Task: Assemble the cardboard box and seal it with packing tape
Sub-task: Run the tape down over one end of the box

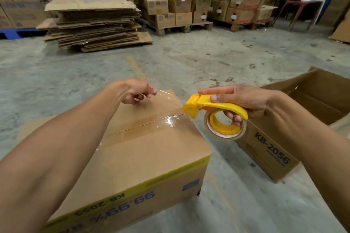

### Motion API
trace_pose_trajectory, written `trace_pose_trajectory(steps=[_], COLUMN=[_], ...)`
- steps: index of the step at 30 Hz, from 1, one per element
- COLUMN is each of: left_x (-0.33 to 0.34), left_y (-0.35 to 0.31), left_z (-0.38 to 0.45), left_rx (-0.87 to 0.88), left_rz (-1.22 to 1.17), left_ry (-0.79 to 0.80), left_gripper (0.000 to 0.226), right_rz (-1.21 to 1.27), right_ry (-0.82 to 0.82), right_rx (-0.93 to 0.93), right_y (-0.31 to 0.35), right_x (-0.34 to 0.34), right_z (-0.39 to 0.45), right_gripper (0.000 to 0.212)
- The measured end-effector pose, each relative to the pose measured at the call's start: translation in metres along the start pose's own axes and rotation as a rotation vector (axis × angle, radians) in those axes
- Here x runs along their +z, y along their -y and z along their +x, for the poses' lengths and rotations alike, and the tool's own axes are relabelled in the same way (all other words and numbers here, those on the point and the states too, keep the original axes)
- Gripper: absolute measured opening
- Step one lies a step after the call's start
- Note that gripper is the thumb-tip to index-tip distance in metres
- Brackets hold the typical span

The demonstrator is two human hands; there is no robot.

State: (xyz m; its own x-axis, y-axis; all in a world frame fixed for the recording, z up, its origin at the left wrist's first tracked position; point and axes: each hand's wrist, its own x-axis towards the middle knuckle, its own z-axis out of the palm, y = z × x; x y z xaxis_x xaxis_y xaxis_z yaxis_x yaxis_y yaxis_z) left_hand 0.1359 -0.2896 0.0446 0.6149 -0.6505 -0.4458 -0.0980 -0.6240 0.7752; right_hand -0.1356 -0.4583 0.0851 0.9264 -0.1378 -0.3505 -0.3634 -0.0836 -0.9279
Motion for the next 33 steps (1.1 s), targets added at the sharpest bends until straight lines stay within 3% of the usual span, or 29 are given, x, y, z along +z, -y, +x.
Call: trace_pose_trajectory(steps=[5,11,17,23,33], left_x=[0.017,0.026,0.029,0.007,0.014], left_y=[-0.028,-0.049,-0.049,-0.033,-0.016], left_z=[0.033,0.062,0.095,0.110,0.118], left_rx=[-0.011,0.177,0.185,0.071,0.120], left_rz=[0.176,0.201,0.131,0.149,0.102], left_ry=[-0.035,-0.122,-0.150,-0.171,-0.114], left_gripper=[0.008,0.009,0.012,0.007,0.013], right_rz=[0.073,0.192,0.249,0.256,0.213], right_ry=[-0.107,-0.251,-0.369,-0.337,-0.325], right_rx=[0.036,-0.013,-0.061,-0.035,-0.001], right_y=[-0.004,0.007,0.011,0.012,0.007], right_x=[0.013,0.024,0.049,0.067,0.073], right_z=[0.011,0.017,0.044,0.044,0.043], right_gripper=[0.044,0.042,0.050,0.042,0.045])
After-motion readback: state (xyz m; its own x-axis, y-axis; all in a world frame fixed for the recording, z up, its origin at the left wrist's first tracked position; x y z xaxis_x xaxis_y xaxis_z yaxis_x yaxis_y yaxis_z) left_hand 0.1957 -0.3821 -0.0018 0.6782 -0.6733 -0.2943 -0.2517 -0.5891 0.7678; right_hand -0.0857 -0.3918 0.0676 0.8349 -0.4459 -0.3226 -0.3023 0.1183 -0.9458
